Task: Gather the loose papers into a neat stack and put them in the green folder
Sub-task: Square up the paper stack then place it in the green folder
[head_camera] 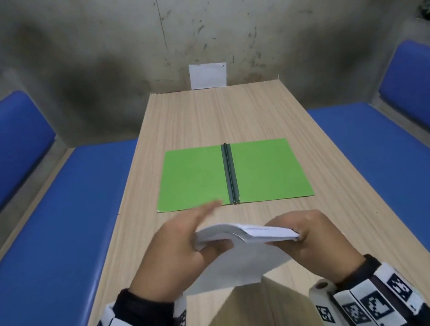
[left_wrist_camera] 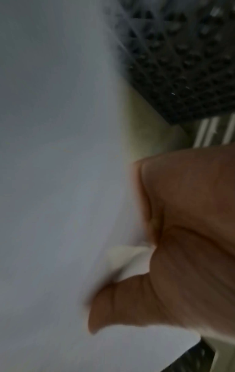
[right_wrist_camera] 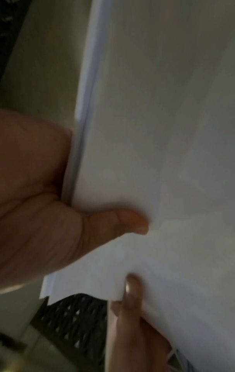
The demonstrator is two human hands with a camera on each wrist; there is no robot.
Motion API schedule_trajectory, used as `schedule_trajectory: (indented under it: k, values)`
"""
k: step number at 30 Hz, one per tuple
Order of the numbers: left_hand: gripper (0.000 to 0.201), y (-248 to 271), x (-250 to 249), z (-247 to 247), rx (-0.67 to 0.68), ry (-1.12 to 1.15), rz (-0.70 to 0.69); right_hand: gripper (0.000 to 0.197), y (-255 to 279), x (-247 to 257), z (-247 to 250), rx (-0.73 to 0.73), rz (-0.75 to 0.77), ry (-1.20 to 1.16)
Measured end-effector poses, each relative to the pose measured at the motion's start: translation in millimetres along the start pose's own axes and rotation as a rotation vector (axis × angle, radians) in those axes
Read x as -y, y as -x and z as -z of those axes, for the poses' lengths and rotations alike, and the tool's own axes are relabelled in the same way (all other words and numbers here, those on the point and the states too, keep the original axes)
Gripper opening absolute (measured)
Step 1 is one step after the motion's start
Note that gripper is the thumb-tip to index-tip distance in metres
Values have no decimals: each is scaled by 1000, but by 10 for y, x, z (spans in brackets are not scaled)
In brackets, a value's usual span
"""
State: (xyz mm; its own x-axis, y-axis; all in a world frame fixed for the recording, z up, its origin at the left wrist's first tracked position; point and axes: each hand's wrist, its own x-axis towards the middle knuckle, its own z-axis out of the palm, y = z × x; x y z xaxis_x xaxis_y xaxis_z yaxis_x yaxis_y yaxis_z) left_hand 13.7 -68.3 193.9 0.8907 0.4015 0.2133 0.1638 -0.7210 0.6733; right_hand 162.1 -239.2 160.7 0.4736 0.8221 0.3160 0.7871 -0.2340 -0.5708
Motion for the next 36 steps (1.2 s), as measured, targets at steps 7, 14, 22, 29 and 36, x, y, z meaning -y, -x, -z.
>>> schedule_trajectory:
  k: [7,14,22,29,36]
  values:
    - [54,105,452,-9,9,605,346,67,119,-432,165,-306,-387,-245]
    - [37,276,621,-37,-9,820,397,91,377,-677,-43,59,-662,-960]
    - [11,282,434,-626,-439,792,500,27,323,-280,-340,-341,-570,-853]
    - [81,435,573,-785,-396,717,400,69,478,-284,-527,-393,-596,-849]
    - [67,339,518,-727,-602,725,449,89,365,-285,-505,-547,-690,-810]
